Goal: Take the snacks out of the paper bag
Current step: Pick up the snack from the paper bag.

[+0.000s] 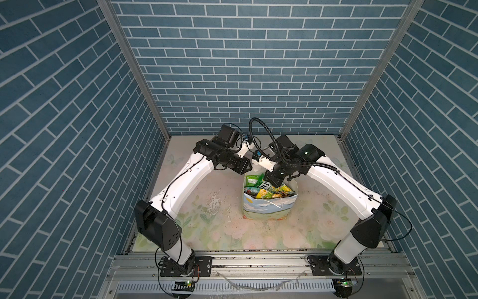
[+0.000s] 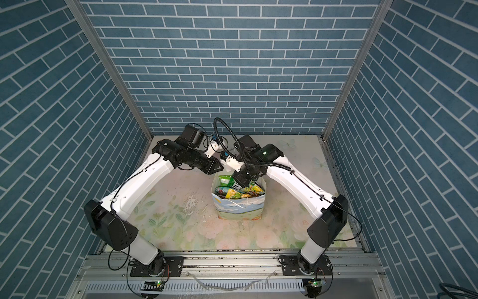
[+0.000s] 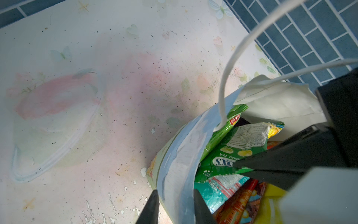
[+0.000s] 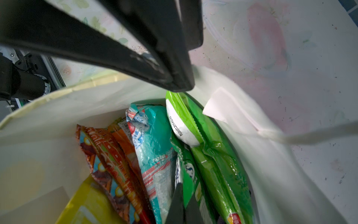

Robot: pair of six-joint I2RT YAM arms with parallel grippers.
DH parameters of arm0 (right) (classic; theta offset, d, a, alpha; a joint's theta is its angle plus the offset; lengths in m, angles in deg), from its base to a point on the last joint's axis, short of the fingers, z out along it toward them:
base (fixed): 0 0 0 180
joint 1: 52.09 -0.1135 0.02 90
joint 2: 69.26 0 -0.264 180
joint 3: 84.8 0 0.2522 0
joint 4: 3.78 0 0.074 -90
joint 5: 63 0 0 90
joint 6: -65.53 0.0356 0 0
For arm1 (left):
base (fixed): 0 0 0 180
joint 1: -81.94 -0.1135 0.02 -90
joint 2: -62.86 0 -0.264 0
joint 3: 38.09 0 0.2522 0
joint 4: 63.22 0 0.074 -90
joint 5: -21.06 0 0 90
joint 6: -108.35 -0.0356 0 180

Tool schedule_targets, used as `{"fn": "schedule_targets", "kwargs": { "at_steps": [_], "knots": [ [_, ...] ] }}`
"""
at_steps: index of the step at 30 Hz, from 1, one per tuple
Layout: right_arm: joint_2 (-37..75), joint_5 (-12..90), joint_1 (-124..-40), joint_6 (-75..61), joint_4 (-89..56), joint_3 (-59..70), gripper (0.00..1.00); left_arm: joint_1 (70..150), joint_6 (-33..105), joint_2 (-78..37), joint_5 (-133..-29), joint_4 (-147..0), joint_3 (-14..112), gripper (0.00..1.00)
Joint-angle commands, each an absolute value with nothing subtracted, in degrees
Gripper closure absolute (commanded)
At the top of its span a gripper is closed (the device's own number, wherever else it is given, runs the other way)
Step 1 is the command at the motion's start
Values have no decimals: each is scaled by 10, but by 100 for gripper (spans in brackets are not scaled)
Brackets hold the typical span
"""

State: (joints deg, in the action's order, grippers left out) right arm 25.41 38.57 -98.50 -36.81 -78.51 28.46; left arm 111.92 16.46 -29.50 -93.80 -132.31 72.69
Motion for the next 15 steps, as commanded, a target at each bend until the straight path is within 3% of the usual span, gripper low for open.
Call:
{"fn": "schedule_targets", "kwargs": {
  "at_steps": [1, 15],
  "knots": [
    [244, 384, -988, -383, -795, 302, 100, 1114, 168, -296, -947, -1317, 717, 69],
    [201, 378, -989, -387, -776, 324, 100, 1110, 169, -302, -961, -1316, 715, 69]
  ]
}}
